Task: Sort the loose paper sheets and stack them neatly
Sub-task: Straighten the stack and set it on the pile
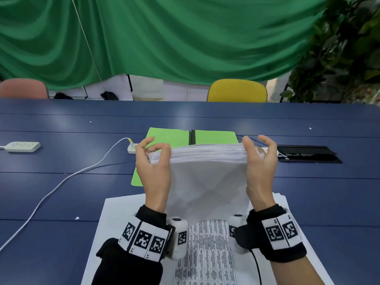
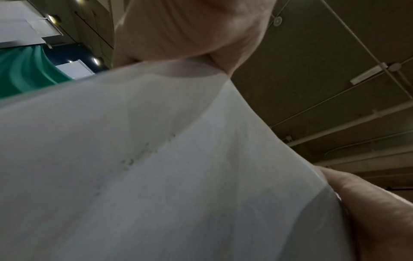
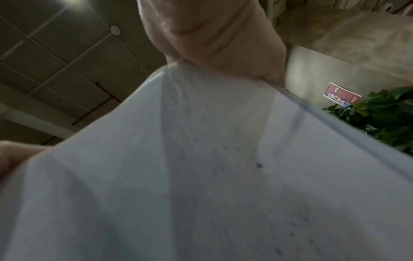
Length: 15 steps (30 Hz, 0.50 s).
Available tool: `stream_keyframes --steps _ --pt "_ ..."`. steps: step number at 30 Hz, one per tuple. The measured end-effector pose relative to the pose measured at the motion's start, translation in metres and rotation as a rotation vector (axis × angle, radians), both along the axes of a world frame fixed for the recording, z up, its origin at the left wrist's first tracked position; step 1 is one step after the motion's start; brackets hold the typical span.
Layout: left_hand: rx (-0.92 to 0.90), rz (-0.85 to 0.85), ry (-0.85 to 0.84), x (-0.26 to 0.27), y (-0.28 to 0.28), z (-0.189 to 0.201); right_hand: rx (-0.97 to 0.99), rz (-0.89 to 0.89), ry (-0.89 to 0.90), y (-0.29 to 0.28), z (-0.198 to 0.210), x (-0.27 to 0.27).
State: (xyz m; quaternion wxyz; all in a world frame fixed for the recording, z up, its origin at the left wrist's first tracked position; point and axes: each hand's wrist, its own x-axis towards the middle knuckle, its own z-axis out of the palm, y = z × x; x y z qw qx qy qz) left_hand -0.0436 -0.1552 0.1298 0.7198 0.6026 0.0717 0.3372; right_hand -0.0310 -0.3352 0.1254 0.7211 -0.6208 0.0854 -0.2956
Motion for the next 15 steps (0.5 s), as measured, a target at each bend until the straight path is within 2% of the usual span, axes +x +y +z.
stream_keyframes --steps 5,10,13,15 --pt "0.019 -0.003 -0.021 0.001 0.0 -0.002 -0.041 0.028 0.051 -0.002 0.0 0.006" --pt "0.041 -0.046 -0.052 0.004 0.003 -0.001 -0.029 0.097 -0.061 0.0 0.002 0.001" --pt "-0.072 -0.131 -0.151 0.002 0.011 -0.009 -0.001 0.261 -0.154 -0.011 -0.009 0.0" --pt "-0.021 -0.204 -0.204 -0.004 0.016 -0.027 -0.048 0.368 -0.094 -0.023 -0.03 0.0"
